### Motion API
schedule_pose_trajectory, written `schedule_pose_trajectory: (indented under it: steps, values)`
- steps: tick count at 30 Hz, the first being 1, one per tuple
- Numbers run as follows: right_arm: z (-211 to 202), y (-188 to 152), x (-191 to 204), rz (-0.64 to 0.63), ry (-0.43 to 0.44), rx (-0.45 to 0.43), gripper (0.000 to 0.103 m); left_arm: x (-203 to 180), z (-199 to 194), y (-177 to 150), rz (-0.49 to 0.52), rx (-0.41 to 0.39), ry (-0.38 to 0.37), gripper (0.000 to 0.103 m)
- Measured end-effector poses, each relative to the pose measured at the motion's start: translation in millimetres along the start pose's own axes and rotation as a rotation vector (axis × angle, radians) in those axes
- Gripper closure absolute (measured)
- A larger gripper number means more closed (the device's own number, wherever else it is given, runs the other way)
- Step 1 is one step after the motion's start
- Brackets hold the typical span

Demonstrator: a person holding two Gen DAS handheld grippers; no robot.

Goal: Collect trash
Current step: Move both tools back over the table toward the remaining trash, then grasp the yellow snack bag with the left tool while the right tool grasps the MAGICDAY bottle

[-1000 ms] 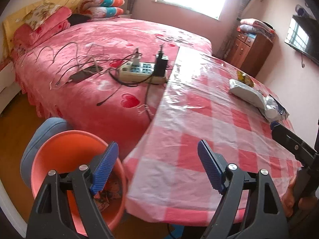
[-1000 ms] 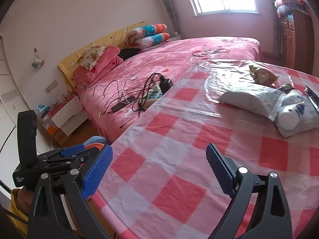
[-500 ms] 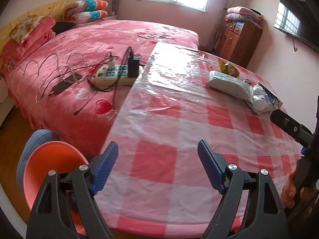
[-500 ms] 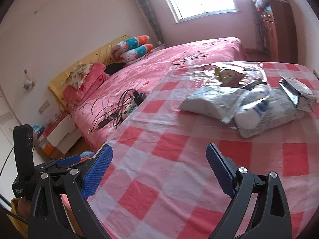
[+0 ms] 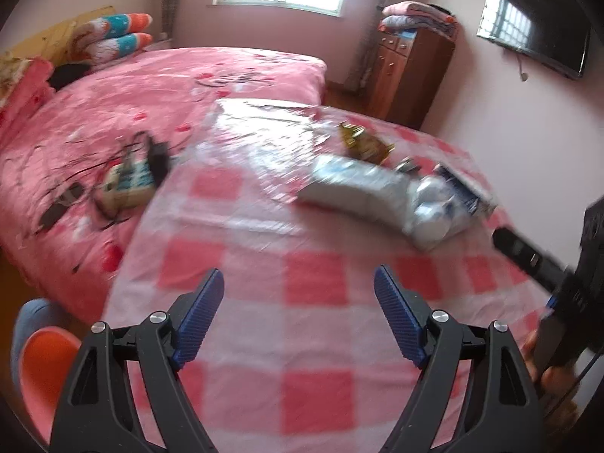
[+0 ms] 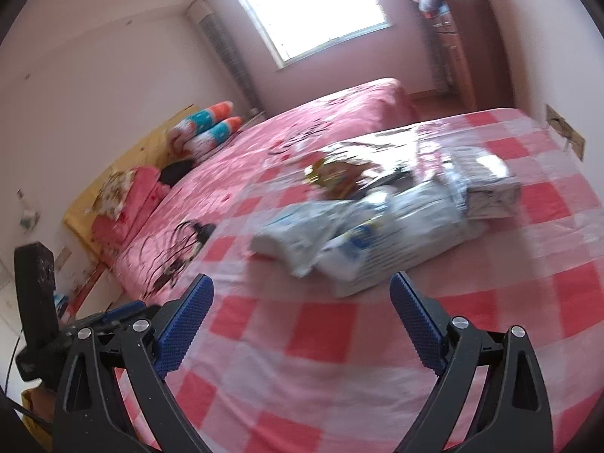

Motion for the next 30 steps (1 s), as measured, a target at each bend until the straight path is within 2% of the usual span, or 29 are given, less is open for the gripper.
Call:
schedule_pose_trajectory:
  steps: [8,14,23,30]
  values:
    - [-16.9,19.1,-60.1,0.106,-0.081,-0.054,0.009,-41.3,46.8,67.3,-0.045,0.029,-0.133,0.021]
    - [-17.6,25.9,-92.3,0.155,-0.112,-0.054,0.009,-57.8,96.1,114.3,-0.120,0.093,-0.187,0.021]
    - [-10.6,22.9,-109.3,0.187,-0.121,-0.027,0.009,-71.0,178.5,166.3,-0.224,0.218,-0.171,0.021]
    - [-2.9,21.1,-116.9,0.203,-0.105,-0.005,0.009,-72.3,213.2,189.2,-0.264,0.258,-0.104,0.021]
Point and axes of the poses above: each gripper's, at about its wrist camera, not at the fingertips, and z roughly the way its jaws point, x to its left, y to its top, the point moved 2 cm from there along z, roughly the way its jaws point, and after that the axes turned 8 degrees about x, right-handed, at the moved point
